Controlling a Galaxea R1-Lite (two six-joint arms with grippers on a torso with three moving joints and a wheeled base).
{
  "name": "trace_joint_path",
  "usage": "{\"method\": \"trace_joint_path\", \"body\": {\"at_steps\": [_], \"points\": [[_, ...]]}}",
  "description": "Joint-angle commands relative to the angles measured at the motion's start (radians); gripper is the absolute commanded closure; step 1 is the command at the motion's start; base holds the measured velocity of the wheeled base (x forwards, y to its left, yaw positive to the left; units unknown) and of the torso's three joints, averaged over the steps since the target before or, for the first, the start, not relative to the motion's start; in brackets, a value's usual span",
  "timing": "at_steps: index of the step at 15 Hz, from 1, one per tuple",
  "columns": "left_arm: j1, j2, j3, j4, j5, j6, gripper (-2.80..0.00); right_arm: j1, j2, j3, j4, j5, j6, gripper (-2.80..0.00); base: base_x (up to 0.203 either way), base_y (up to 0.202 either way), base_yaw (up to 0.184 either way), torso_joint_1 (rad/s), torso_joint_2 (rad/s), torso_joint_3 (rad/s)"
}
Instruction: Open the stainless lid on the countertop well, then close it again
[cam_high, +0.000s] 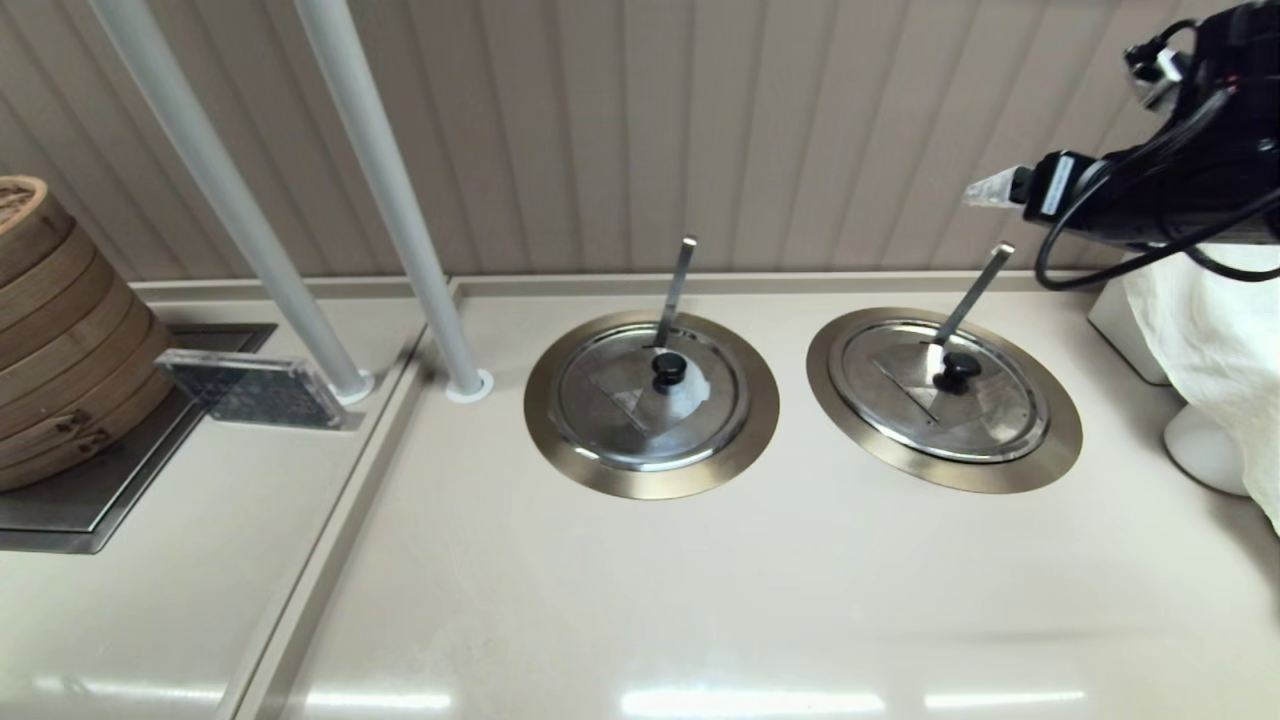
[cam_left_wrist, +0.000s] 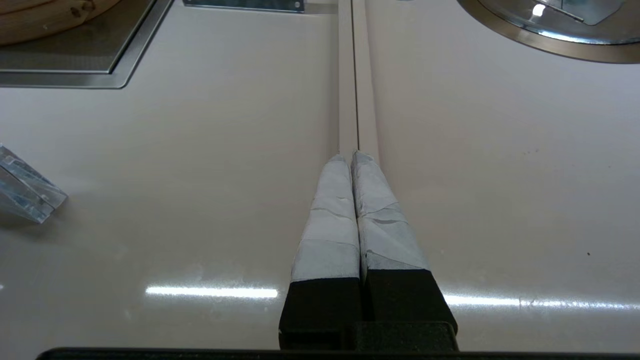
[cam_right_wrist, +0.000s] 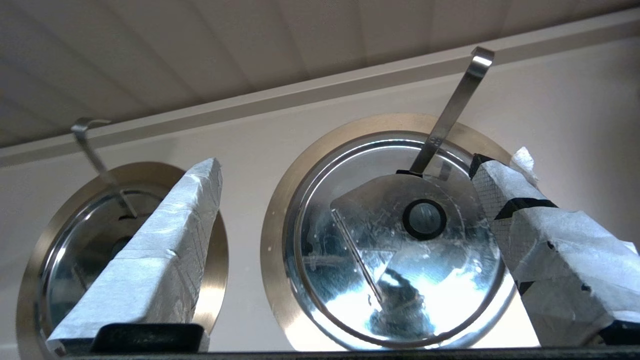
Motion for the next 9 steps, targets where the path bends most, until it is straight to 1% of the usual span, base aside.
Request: {"method": "trace_joint_path", "body": {"at_steps": [1, 3, 7, 9], "points": [[0.001, 0.000, 0.000, 0.000, 0.000, 0.000, 0.00, 0.001, -0.281, 0.124, 0.004, 0.027, -0.066, -2.80, 0.000, 0.000, 0.000, 0.000, 0.00, 0.000], [0.001, 0.000, 0.000, 0.000, 0.000, 0.000, 0.00, 0.003, -0.459, 0.252, 0.007, 0.055, -0.142, -2.80, 0.000, 0.000, 0.000, 0.000, 0.00, 0.000], [0.001, 0.000, 0.000, 0.000, 0.000, 0.000, 0.00, 0.003, -0.805, 0.532, 0.019, 0.076, -0.235, -2.80, 0.000, 0.000, 0.000, 0.000, 0.00, 0.000], [0.001, 0.000, 0.000, 0.000, 0.000, 0.000, 0.00, 0.004, -0.986, 0.637, 0.055, 0.082, -0.281, -2.80, 0.000, 0.000, 0.000, 0.000, 0.00, 0.000]]}}
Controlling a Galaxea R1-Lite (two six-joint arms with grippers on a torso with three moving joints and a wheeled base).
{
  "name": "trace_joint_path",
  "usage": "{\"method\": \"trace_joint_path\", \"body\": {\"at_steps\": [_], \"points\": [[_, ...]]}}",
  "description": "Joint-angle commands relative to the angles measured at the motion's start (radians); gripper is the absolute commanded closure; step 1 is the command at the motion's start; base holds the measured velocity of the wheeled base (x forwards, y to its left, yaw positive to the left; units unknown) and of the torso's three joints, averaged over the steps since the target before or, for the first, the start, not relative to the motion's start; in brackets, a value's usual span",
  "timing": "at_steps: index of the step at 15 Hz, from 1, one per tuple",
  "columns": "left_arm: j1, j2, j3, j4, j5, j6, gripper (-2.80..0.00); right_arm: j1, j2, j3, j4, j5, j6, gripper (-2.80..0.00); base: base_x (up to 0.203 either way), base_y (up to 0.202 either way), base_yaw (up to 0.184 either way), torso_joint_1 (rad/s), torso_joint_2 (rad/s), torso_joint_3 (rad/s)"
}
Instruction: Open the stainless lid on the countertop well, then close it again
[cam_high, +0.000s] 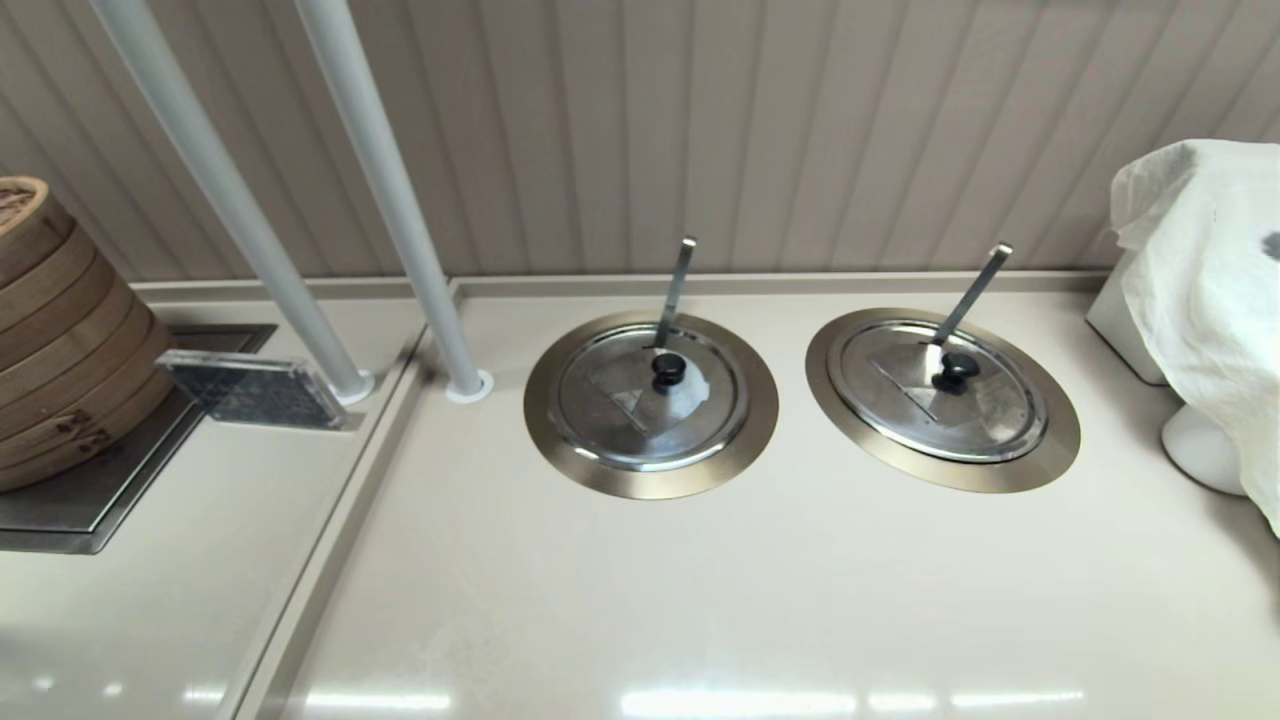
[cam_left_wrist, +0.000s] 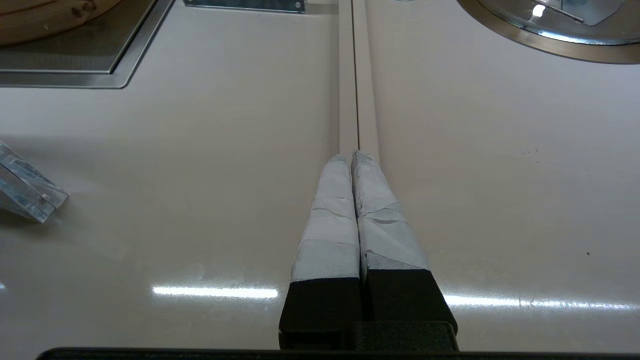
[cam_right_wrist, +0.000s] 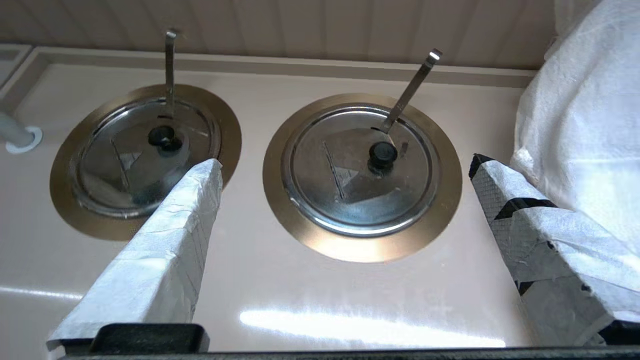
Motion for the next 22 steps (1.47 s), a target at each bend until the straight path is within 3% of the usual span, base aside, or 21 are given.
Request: {"method": "trace_joint_path", "body": {"at_steps": [1, 5, 7, 9, 13, 18, 20, 21, 22], "points": [[0.001, 0.000, 0.000, 0.000, 0.000, -0.001, 0.00, 0.002, -0.294, 0.114, 0.047, 0.003, -0.028, -2.80, 0.000, 0.000, 0.000, 0.000, 0.00, 0.000], [-0.001, 0.000, 0.000, 0.000, 0.000, -0.001, 0.00, -0.010, -0.559, 0.282, 0.290, 0.014, -0.082, -2.80, 0.000, 0.000, 0.000, 0.000, 0.00, 0.000], [0.001, 0.000, 0.000, 0.000, 0.000, -0.001, 0.00, -0.079, -0.584, 0.296, 0.320, 0.017, -0.089, -2.80, 0.000, 0.000, 0.000, 0.000, 0.00, 0.000], [-0.001, 0.000, 0.000, 0.000, 0.000, -0.001, 0.00, -0.085, -0.621, 0.378, 0.314, 0.019, -0.088, -2.80, 0.000, 0.000, 0.000, 0.000, 0.00, 0.000], [0.001, 0.000, 0.000, 0.000, 0.000, -0.001, 0.00, -0.051, -0.679, 0.580, 0.155, 0.016, -0.085, -2.80, 0.000, 0.000, 0.000, 0.000, 0.00, 0.000], [-0.001, 0.000, 0.000, 0.000, 0.000, -0.001, 0.00, -0.010, -0.917, 0.841, 0.110, 0.069, -0.105, -2.80, 0.000, 0.000, 0.000, 0.000, 0.00, 0.000], [0.001, 0.000, 0.000, 0.000, 0.000, -0.001, 0.00, -0.010, -0.941, 0.967, -0.055, 0.071, -0.112, -2.80, 0.000, 0.000, 0.000, 0.000, 0.00, 0.000], [0.001, 0.000, 0.000, 0.000, 0.000, -0.001, 0.00, -0.010, -0.944, 0.998, -0.121, 0.067, -0.070, -2.80, 0.000, 0.000, 0.000, 0.000, 0.00, 0.000], [0.001, 0.000, 0.000, 0.000, 0.000, -0.001, 0.00, -0.011, -0.945, 1.000, -0.119, 0.062, -0.036, 0.00, 0.000, 0.000, 0.000, 0.000, 0.00, 0.000]]}}
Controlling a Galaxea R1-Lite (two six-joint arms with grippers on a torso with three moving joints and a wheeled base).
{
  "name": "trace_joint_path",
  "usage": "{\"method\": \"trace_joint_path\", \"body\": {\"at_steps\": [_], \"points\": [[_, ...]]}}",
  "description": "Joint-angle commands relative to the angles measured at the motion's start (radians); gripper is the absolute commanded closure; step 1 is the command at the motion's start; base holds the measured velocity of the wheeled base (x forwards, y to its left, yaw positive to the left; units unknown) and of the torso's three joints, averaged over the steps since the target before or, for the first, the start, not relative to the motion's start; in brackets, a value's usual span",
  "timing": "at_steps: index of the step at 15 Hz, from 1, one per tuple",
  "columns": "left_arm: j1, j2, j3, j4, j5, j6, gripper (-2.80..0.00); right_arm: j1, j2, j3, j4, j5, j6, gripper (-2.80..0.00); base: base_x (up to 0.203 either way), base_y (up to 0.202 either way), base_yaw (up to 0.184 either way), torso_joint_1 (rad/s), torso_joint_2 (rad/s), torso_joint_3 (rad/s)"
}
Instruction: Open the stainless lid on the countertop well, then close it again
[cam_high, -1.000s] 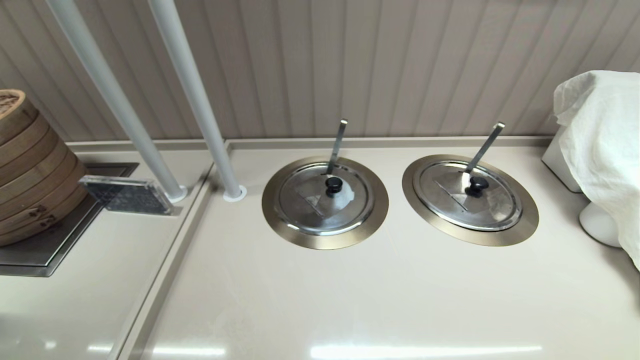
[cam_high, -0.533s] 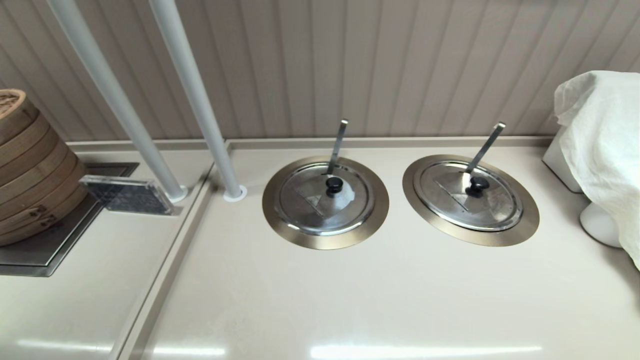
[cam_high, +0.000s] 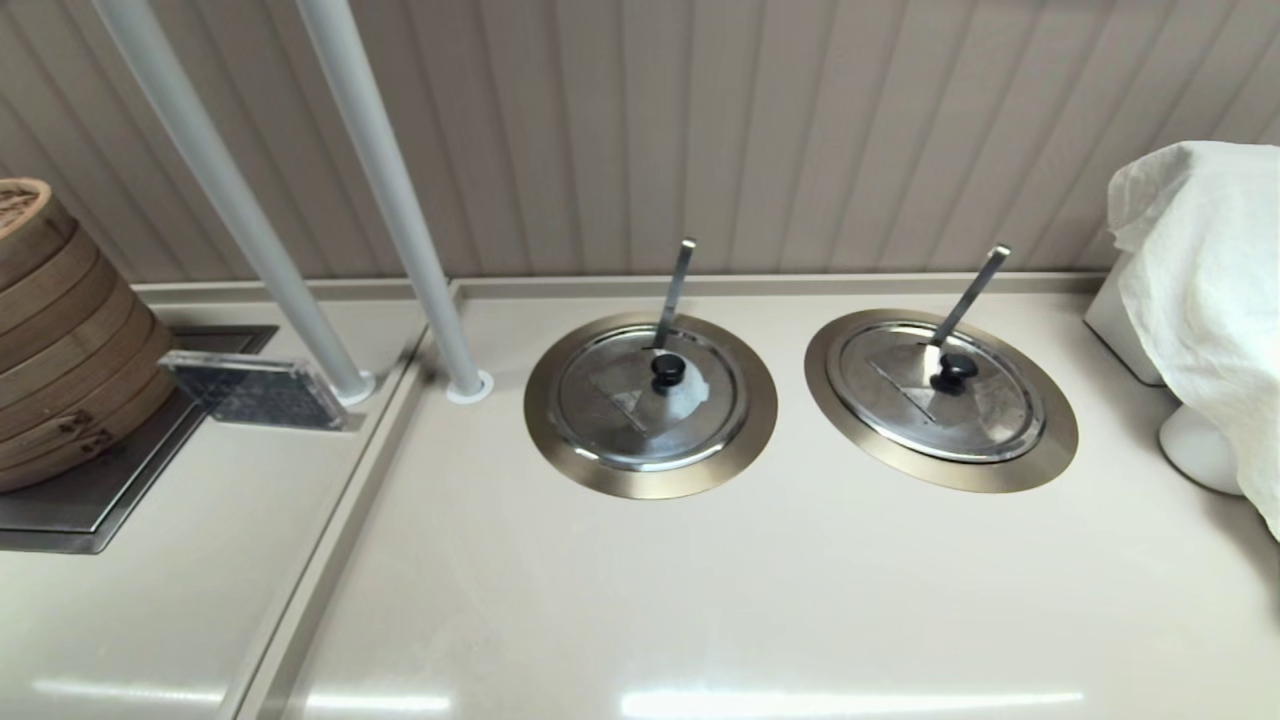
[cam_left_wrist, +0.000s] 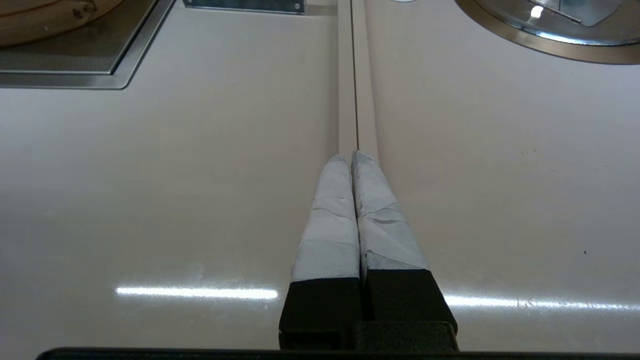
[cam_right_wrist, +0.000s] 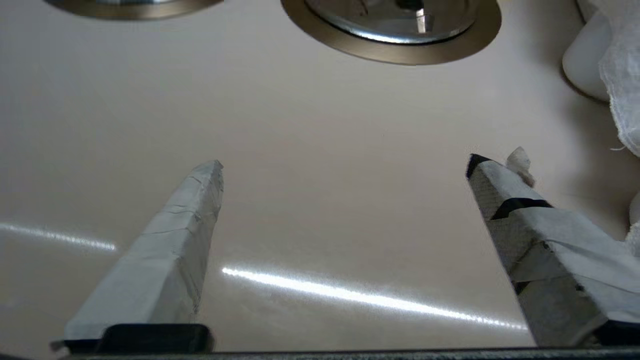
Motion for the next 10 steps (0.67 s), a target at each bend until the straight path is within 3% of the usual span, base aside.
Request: {"method": "trace_joint_path", "body": {"at_steps": [1, 3, 10], "points": [[0.001, 0.000, 0.000, 0.000, 0.001, 0.000, 0.00, 0.000, -0.021, 0.030, -0.019, -0.003, 0.019, 0.00, 0.000, 0.000, 0.000, 0.000, 0.00, 0.000], [-0.001, 0.000, 0.000, 0.000, 0.001, 0.000, 0.00, 0.000, -0.021, 0.028, -0.018, -0.003, 0.029, 0.00, 0.000, 0.000, 0.000, 0.000, 0.00, 0.000], [0.001, 0.000, 0.000, 0.000, 0.001, 0.000, 0.00, 0.001, -0.021, 0.028, -0.018, -0.005, 0.176, 0.00, 0.000, 0.000, 0.000, 0.000, 0.00, 0.000]]}}
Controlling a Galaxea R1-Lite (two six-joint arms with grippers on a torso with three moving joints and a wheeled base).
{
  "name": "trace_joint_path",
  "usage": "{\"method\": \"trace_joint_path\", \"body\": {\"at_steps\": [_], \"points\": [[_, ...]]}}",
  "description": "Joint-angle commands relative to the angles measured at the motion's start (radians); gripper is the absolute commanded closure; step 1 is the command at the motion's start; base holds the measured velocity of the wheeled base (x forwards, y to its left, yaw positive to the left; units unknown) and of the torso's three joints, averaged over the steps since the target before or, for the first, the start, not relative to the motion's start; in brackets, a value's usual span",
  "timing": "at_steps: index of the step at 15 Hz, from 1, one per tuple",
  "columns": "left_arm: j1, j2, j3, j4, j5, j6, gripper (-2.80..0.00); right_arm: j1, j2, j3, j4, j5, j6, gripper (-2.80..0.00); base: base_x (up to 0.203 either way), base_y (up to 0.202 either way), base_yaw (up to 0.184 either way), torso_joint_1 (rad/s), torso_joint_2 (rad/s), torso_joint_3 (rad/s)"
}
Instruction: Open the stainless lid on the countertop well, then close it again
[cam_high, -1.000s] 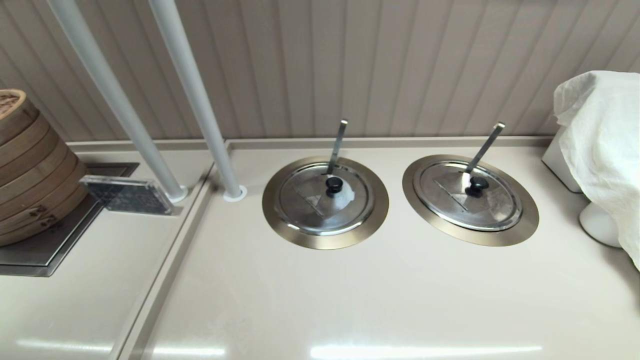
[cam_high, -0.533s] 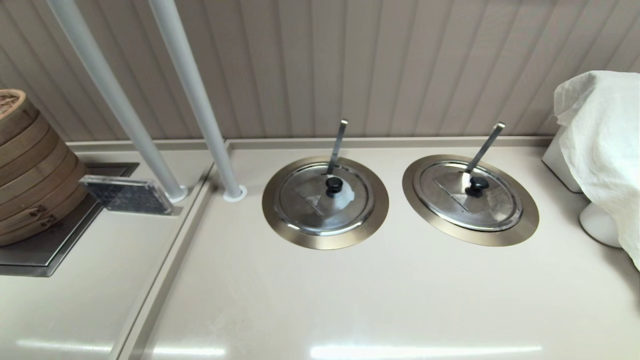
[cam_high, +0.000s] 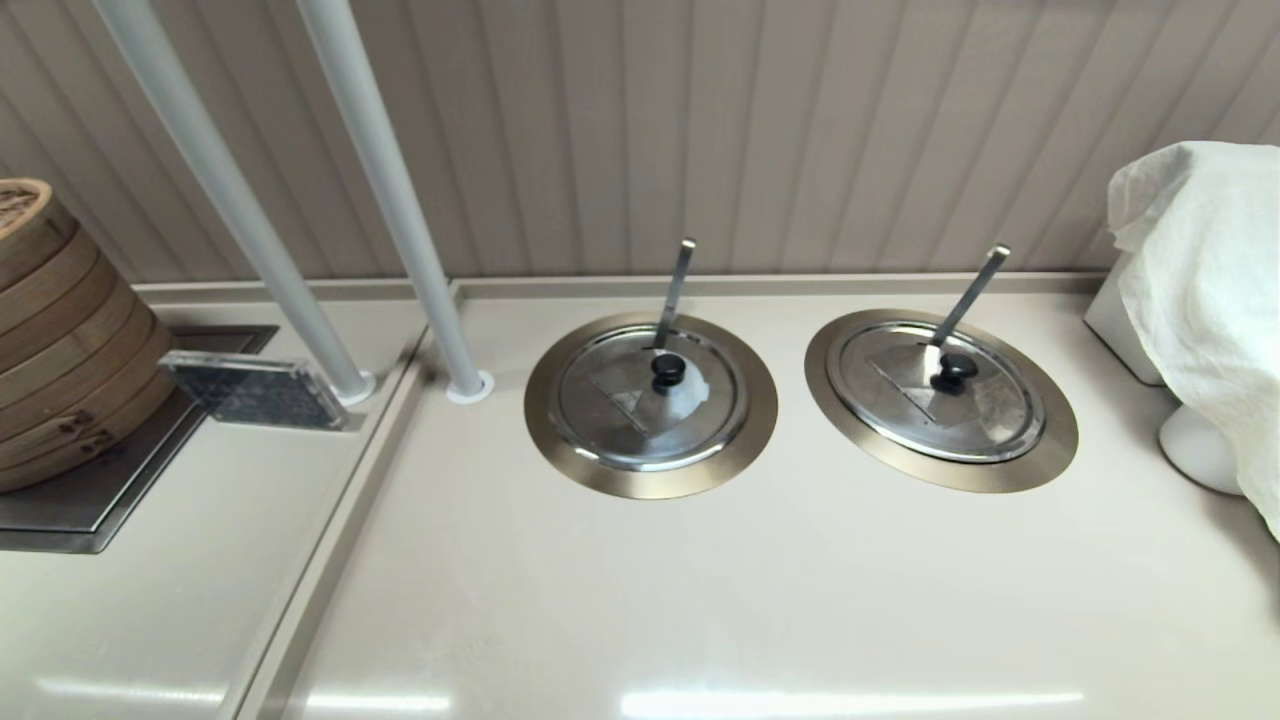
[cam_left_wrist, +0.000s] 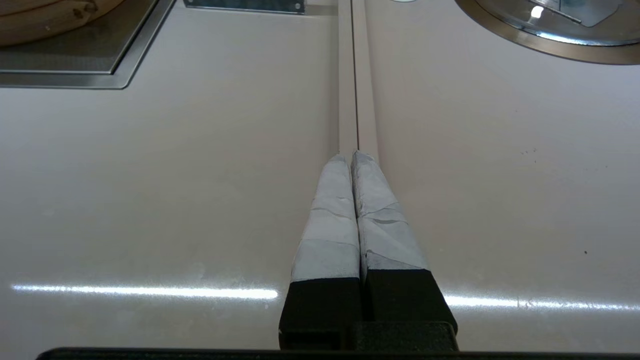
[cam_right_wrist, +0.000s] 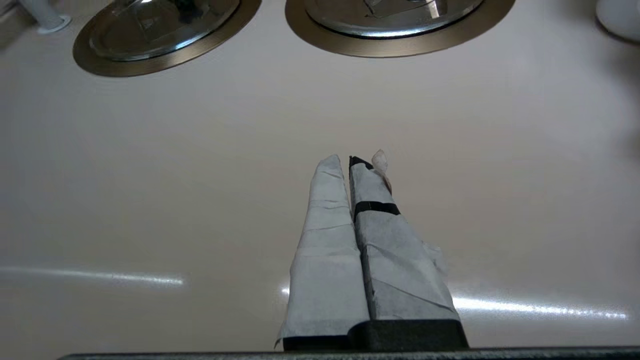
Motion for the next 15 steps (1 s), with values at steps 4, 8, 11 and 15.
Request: {"method": "trace_joint_path", "body": {"at_steps": [4, 8, 11, 15], "points": [[0.000, 0.000, 0.000, 0.000, 0.000, 0.000, 0.00, 0.000, 0.003, 0.001, 0.001, -0.001, -0.007, 0.00, 0.000, 0.000, 0.000, 0.000, 0.00, 0.000], [0.000, 0.000, 0.000, 0.000, 0.000, 0.001, 0.00, 0.000, 0.003, 0.001, 0.001, -0.001, -0.004, 0.00, 0.000, 0.000, 0.000, 0.000, 0.00, 0.000], [0.000, 0.000, 0.000, 0.000, 0.000, 0.000, 0.00, 0.000, 0.003, 0.004, 0.001, -0.039, -0.006, 0.00, 0.000, 0.000, 0.000, 0.000, 0.00, 0.000], [0.000, 0.000, 0.000, 0.000, 0.000, 0.000, 0.00, 0.000, 0.003, 0.022, -0.026, -0.122, -0.071, 0.00, 0.000, 0.000, 0.000, 0.000, 0.00, 0.000]]}}
